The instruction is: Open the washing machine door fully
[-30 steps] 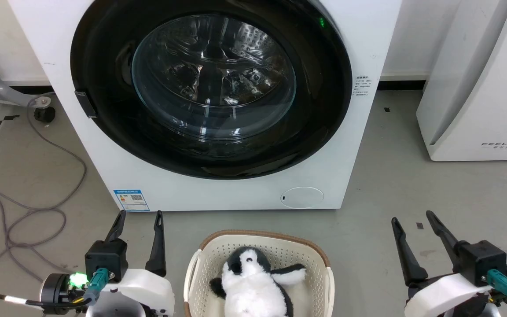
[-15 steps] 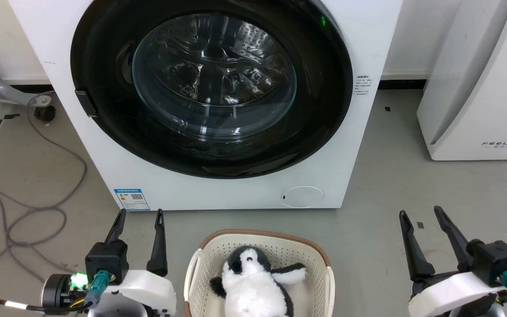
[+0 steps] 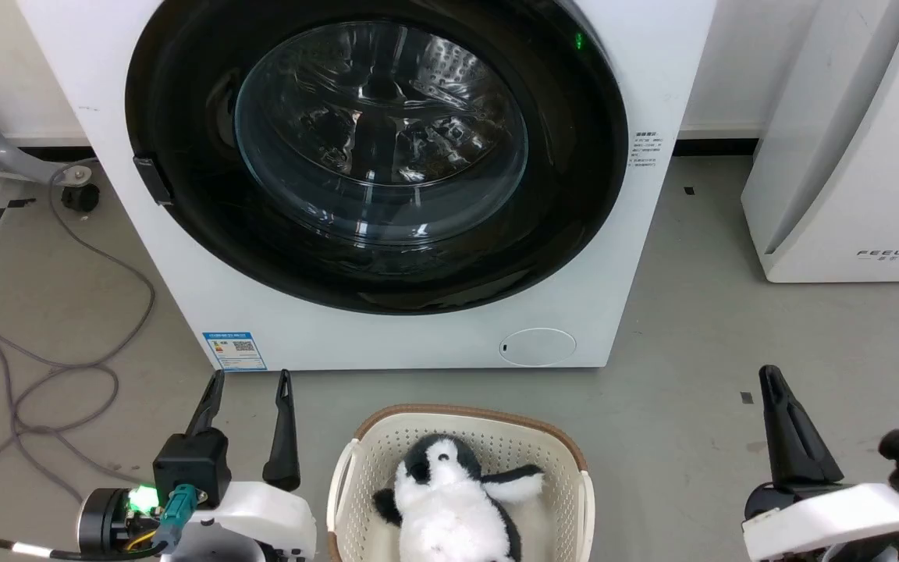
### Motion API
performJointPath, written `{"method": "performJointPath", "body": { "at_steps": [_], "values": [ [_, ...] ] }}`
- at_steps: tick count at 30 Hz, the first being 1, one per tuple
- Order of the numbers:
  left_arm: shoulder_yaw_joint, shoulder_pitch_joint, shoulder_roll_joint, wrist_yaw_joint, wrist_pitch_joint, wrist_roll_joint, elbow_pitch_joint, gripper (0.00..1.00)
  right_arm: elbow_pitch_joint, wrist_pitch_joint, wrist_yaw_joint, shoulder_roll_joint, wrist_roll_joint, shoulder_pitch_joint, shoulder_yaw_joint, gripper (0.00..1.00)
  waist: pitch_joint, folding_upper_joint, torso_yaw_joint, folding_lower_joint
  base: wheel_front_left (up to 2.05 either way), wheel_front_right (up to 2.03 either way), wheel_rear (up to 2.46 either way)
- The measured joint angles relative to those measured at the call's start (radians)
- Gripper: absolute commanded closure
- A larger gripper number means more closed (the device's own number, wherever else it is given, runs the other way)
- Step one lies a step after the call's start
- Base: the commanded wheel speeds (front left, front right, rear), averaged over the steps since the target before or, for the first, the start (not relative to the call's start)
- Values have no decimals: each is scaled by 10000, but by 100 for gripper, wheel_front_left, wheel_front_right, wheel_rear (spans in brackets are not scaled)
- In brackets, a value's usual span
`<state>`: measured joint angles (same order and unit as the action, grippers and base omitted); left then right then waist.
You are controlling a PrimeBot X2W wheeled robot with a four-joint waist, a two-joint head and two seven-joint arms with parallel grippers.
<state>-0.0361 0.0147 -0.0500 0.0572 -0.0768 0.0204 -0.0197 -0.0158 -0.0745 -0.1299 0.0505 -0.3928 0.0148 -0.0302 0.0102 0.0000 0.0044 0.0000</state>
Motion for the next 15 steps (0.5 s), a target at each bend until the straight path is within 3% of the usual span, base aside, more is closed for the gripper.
{"method": "performJointPath", "body": {
  "at_steps": [15],
  "values": [
    [-105,0,0,199,-311,40,-56,0,374,-54,2,0,-4863,-40,-6,100,79,0,32,0,0,0,0]
  ]
}}
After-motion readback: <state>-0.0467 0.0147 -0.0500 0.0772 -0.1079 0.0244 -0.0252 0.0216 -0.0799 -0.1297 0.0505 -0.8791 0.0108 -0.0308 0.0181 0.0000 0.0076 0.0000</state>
